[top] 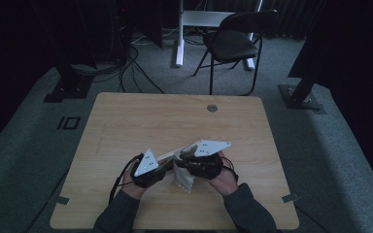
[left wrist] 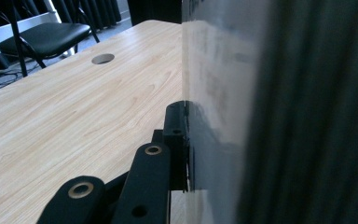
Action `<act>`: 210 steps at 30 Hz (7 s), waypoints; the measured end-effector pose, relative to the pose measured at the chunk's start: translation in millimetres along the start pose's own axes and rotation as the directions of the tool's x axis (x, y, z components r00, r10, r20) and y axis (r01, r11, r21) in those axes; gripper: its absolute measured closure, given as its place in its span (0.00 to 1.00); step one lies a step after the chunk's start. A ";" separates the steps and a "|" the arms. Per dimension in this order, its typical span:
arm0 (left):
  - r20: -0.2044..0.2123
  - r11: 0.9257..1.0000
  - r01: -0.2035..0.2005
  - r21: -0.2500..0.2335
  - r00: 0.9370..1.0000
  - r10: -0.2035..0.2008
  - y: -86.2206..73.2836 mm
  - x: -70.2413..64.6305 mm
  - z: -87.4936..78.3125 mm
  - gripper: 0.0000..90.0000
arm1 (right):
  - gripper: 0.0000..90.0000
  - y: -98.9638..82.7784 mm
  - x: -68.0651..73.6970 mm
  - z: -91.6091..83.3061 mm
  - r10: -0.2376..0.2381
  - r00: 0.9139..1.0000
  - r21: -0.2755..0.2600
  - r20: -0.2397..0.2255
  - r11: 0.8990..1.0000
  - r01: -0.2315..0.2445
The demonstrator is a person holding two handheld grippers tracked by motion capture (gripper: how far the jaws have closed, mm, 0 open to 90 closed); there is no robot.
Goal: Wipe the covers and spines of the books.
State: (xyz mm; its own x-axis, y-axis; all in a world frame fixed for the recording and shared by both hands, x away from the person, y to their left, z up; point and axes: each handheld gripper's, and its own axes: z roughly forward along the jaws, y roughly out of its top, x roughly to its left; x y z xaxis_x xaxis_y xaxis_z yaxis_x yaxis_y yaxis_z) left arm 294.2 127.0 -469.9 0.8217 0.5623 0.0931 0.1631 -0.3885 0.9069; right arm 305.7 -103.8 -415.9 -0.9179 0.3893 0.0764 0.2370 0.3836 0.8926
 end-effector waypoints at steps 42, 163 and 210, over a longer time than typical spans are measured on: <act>-0.006 1.000 0.015 -0.003 1.000 -0.015 -2.8 3.2 0.6 0.86 | 0.93 16.9 19.9 20.7 -0.043 0.990 -0.050 -0.137 0.998 0.036; 0.015 0.989 0.104 -0.106 0.995 -0.103 5.5 17.8 -29.5 0.86 | 0.93 -37.6 -42.9 11.8 0.106 0.989 0.048 0.101 0.993 -0.111; -0.010 0.987 0.113 -0.116 0.993 -0.115 6.1 17.8 -27.6 0.86 | 0.93 -28.2 -19.7 35.6 0.057 0.998 0.062 0.021 0.996 -0.059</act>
State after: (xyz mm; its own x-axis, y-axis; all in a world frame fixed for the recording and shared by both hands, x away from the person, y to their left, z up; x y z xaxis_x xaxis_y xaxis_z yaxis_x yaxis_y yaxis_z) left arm 294.7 154.7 -451.4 0.7919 0.6106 -0.0077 0.1903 -0.2348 0.9532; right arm 328.4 -92.4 -458.4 -0.8959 0.4282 0.1182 0.3096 0.4111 0.8574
